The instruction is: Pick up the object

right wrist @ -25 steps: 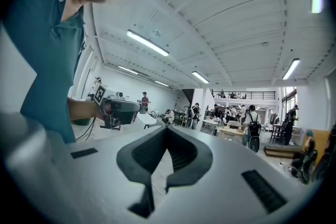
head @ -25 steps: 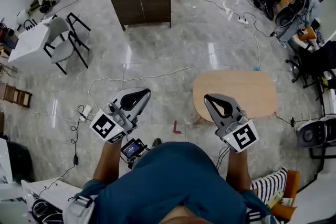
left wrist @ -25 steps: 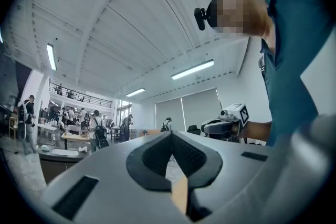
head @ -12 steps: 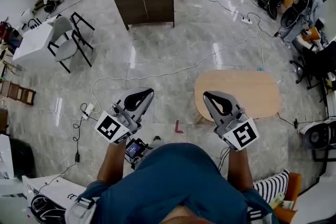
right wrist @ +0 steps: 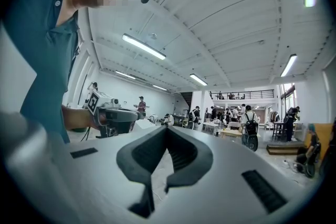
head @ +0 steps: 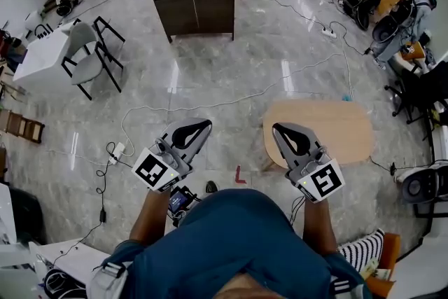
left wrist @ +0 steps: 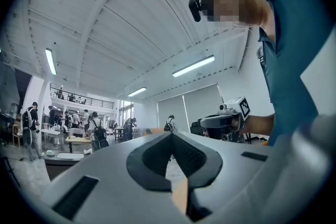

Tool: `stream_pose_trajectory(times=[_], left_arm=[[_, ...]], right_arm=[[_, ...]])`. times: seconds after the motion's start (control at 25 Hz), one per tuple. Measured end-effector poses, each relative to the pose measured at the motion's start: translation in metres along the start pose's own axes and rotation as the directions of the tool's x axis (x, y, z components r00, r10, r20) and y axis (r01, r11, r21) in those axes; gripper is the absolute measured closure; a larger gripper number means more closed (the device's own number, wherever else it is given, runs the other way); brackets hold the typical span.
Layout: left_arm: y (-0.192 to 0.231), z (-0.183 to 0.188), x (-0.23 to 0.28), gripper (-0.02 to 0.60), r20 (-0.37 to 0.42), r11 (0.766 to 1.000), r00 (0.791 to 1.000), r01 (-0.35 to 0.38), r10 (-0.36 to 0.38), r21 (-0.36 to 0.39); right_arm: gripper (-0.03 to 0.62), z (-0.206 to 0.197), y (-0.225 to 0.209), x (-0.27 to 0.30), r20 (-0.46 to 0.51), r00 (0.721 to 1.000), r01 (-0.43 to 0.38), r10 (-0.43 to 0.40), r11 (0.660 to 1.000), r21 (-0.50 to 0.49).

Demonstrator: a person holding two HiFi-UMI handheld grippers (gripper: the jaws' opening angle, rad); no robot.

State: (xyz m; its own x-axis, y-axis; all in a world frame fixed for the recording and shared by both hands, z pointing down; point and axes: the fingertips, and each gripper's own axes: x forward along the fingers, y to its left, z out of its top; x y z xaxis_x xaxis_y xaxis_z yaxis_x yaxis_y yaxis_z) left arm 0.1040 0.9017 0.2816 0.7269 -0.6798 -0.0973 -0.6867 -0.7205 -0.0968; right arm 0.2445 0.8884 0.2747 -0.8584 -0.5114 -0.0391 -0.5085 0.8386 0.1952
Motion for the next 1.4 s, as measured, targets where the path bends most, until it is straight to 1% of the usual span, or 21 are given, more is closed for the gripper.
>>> stream_pose_trajectory(times=[0.12, 0.24, 0.52, 0.64, 0.76, 0.92, 1.0, 1.2, 1.4], left_arm=[[0.016, -0.005, -0.006, 0.578, -0.007, 1.0, 1.0, 0.018, -0.018, 0.008], [0.036, -0.013, -0.011, 0.577, -0.032, 0.999, 0.999, 0.039, -0.04, -0.009], [0.071, -0.023, -0.01, 0.578, -0.018, 0.998, 0.998, 0.061, -0.061, -0.022], [0.078, -0.027, 0.003, 0.578, -0.009, 0.998, 0.998, 0.061, -0.062, -0.034], [0.086, -0.032, 0.028, 0.578, -0.026, 0.997, 0.997, 0.066, -0.066, -0.028], [0.094, -0.033, 0.053, 0.577, -0.034, 0.999, 0.999, 0.04, -0.041, -0.028], [0.099, -0.031, 0.066, 0.578, -0.036, 1.0, 0.999, 0.025, -0.025, -0.012], [0.107, -0.029, 0.099, 0.577, -0.016, 1.0, 1.0, -0.023, 0.023, 0.002], [0.119, -0.038, 0.119, 0.578, -0.032, 0.998, 0.998, -0.056, 0.056, -0.007]], right_arm=[[0.58, -0.002, -0.001, 0.021, -0.002, 1.0, 0.021, -0.021, 1.0, 0.002], [0.58, -0.005, 0.0, 0.043, -0.005, 0.999, 0.039, -0.039, 0.999, 0.001], [0.58, -0.015, -0.006, 0.068, -0.028, 0.997, 0.066, -0.066, 0.998, 0.011], [0.58, -0.02, -0.021, 0.072, -0.038, 0.997, 0.065, -0.064, 0.998, 0.014], [0.58, -0.028, -0.046, 0.079, -0.03, 0.998, 0.057, -0.056, 0.998, 0.028], [0.58, -0.037, -0.077, 0.088, -0.014, 1.0, 0.02, -0.019, 0.999, 0.031], [0.58, -0.038, -0.092, 0.09, -0.001, 1.0, 0.007, -0.007, 1.0, 0.03], [0.58, -0.047, -0.127, 0.092, 0.008, 0.999, -0.041, 0.04, 0.999, 0.022], [0.58, -0.058, -0.149, 0.099, 0.0, 0.997, -0.076, 0.076, 0.996, 0.041]])
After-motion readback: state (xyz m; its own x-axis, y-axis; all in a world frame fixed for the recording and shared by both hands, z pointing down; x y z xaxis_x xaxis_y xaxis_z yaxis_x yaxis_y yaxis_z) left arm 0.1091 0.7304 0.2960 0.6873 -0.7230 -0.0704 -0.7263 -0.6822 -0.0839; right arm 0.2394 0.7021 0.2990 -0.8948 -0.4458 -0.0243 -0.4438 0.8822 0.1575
